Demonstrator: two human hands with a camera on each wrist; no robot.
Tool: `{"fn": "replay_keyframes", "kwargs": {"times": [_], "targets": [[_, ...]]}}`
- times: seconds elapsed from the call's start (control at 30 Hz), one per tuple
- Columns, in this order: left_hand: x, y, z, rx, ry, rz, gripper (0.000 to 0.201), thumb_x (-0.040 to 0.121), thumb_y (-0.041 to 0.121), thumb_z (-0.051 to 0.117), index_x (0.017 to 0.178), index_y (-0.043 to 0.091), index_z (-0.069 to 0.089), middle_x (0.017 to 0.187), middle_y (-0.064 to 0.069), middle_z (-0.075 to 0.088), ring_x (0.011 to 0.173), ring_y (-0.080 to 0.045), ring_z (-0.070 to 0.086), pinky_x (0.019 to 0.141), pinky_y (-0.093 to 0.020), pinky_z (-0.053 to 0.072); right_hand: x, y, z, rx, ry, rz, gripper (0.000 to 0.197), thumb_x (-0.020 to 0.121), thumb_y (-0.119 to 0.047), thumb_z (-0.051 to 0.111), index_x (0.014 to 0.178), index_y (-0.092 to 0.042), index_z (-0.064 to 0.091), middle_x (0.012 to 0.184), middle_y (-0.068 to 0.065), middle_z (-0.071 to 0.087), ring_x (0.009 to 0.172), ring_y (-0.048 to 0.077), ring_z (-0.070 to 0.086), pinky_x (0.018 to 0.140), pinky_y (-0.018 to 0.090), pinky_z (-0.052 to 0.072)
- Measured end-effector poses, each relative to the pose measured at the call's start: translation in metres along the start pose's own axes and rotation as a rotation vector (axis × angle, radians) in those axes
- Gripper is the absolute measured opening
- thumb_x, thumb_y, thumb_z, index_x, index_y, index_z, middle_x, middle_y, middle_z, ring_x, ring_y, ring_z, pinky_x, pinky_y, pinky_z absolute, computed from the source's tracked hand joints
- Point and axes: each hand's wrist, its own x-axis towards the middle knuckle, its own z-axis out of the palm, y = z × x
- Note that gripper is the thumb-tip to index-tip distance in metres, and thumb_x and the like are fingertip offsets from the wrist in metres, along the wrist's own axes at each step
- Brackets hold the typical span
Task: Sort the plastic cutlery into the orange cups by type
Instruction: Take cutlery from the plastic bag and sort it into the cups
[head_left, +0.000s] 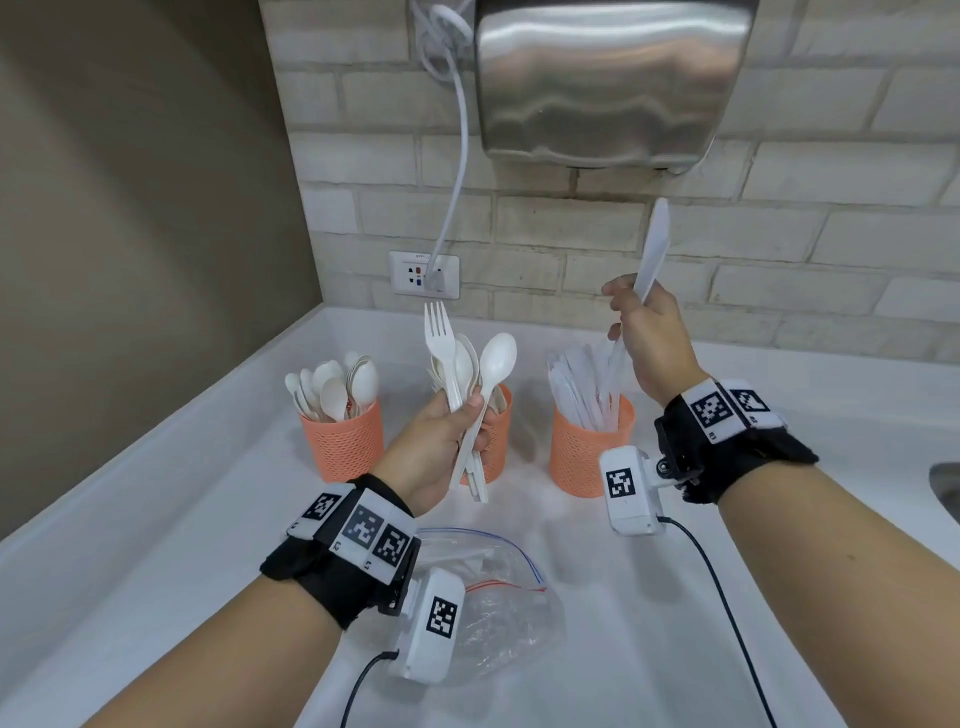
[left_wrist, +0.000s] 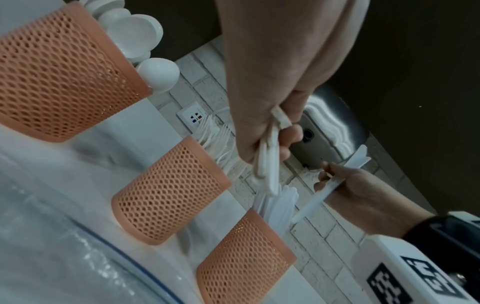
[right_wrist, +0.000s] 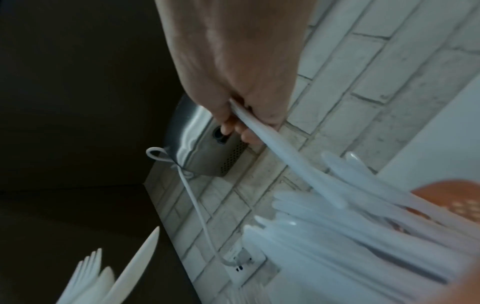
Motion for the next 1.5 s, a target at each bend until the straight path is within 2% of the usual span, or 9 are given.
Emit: {"fn": "replay_keyframes", "kwargs": {"times": [0.1,0.27,0.4,0.57,0.77,1.03,1.27,1.4,1.5], "targets": [[0.001,0.0,-0.002,-0.012,-0.002,0.012,0.013,0.099,0.014,0.038,0.092,0.015,0.05,0.072,0.002,0.05,0.052,-0.008,0.039,0.061,-0.025,0.037,-0.003,0.019,0.002,-0.034,-0.05,0.016,0.019,0.097,-0.013,0.037,0.087,-0.017,0.053,0.083,-0.007,0.049,0.081,0.013,0.048,0.071,0.022,0.042],[0.0,0.0,-0.009,-0.018,-0.035,0.077,0.016,0.095,0.004,0.041,0.097,0.014,0.054,0.074,0.005,0.059,0.056,-0.007,0.048,0.06,-0.022,0.044,-0.007,0.045,0.005,-0.233,-0.105,0.054,0.04,0.092,-0.022,0.056,0.128,-0.008,0.045,0.114,0.007,0.044,0.105,0.018,0.047,0.081,0.019,0.039],[0.0,0.002,-0.011,-0.084,-0.046,0.048,0.02,0.096,0.004,0.04,0.105,0.014,0.055,0.071,0.005,0.064,0.055,-0.008,0.048,0.061,-0.025,0.042,-0.019,0.019,0.017,-0.246,0.077,-0.282,0.033,0.086,-0.012,0.062,0.117,-0.007,0.053,0.106,0.003,0.045,0.092,0.011,0.047,0.072,0.009,0.039],[0.001,0.003,-0.006,-0.142,-0.04,0.012,0.023,0.094,0.002,0.042,0.111,0.011,0.055,0.069,0.0,0.061,0.047,-0.01,0.047,0.05,-0.024,0.044,-0.054,-0.001,0.05,-0.095,-0.278,-0.147,0.013,0.088,-0.02,0.063,0.097,-0.011,0.06,0.074,-0.003,0.054,0.057,-0.002,0.047,0.056,0.01,0.039],[-0.007,0.002,-0.009,0.029,-0.079,0.061,0.009,0.094,0.005,0.048,0.094,0.008,0.057,0.067,-0.006,0.047,0.048,-0.008,0.047,0.051,-0.021,0.045,-0.071,0.0,0.073,-0.177,-0.318,-0.117,0.02,0.091,-0.015,0.055,0.11,-0.011,0.054,0.097,0.011,0.061,0.082,0.023,0.057,0.077,0.038,0.051],[-0.009,0.003,-0.013,0.463,0.115,0.189,0.052,0.091,0.008,0.054,0.133,0.028,0.03,0.087,0.003,0.054,0.068,-0.006,0.049,0.052,-0.016,0.039,-0.084,-0.025,0.091,-0.284,-0.277,-0.298,0.046,0.08,-0.034,0.07,0.118,-0.013,0.058,0.101,-0.004,0.044,0.08,0.004,0.045,0.068,0.002,0.035],[-0.011,0.001,-0.026,0.407,0.131,0.168,0.048,0.084,0.013,0.066,0.125,0.019,0.041,0.086,0.01,0.056,0.076,0.001,0.056,0.059,-0.013,0.039,-0.083,-0.025,0.096,-0.102,-0.324,-0.12,0.037,0.087,-0.011,0.062,0.123,-0.013,0.054,0.105,0.001,0.049,0.088,0.016,0.056,0.077,0.017,0.047],[-0.011,0.001,-0.031,0.319,0.141,0.188,0.044,0.086,0.009,0.063,0.127,0.013,0.045,0.087,0.008,0.058,0.066,0.01,0.054,0.054,-0.004,0.039,-0.084,-0.02,0.099,0.13,-0.439,0.08,0.016,0.089,-0.002,0.058,0.105,-0.005,0.059,0.079,0.01,0.059,0.049,0.01,0.058,0.047,0.019,0.049],[-0.013,0.004,-0.034,0.256,0.124,0.165,0.039,0.087,0.011,0.063,0.123,0.011,0.049,0.085,0.005,0.058,0.061,0.009,0.054,0.053,-0.007,0.04,-0.082,-0.012,0.102,0.126,-0.465,0.101,0.009,0.092,-0.005,0.054,0.095,-0.011,0.06,0.07,0.007,0.06,0.041,0.003,0.054,0.056,0.027,0.048]]}}
